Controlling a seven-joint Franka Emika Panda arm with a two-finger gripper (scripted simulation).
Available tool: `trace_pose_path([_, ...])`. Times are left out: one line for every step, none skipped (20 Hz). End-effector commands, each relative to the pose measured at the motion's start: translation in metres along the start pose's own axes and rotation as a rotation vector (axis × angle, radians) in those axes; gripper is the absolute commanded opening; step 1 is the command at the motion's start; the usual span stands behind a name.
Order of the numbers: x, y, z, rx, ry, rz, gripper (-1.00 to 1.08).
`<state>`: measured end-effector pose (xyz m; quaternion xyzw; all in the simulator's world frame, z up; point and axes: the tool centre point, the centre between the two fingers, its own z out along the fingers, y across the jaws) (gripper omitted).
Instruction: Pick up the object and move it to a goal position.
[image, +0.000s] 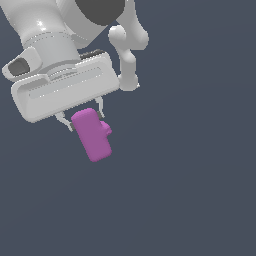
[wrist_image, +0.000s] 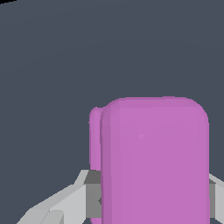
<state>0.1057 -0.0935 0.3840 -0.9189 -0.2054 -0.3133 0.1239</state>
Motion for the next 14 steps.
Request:
trace_pose_path([0.007, 0.006, -0.012, 0.015, 0.027, -0.024, -1.0])
trace_pose_path([0.009, 0.008, -0.016, 0.02, 0.037, -0.032, -1.0])
trace_pose_path([0.012, 0.01, -0.02, 0.024, 0.045, -0.039, -1.0])
trace_pose_path([0.013, 0.012, -0.024, 0.029, 0.053, -0.046, -1.0])
trace_pose_path([0.015, 0.014, -0.027, 0.033, 0.061, -0.052, -1.0])
trace_pose_path([0.017, 0.015, -0.031, 0.037, 0.067, -0.058, -1.0])
trace_pose_path([0.018, 0.017, -0.033, 0.041, 0.073, -0.063, -1.0])
trace_pose_path([0.02, 0.018, -0.036, 0.044, 0.078, -0.067, -1.0])
trace_pose_path([0.021, 0.02, -0.038, 0.047, 0.083, -0.071, -1.0])
trace_pose_path([0.022, 0.021, -0.04, 0.049, 0.087, -0.074, -1.0])
trace_pose_path([0.022, 0.021, -0.041, 0.051, 0.09, -0.076, -1.0])
trace_pose_path([0.023, 0.022, -0.042, 0.052, 0.092, -0.078, -1.0])
trace_pose_path([0.023, 0.022, -0.043, 0.053, 0.093, -0.079, -1.0])
trace_pose_path([0.023, 0.022, -0.043, 0.053, 0.093, -0.08, -1.0])
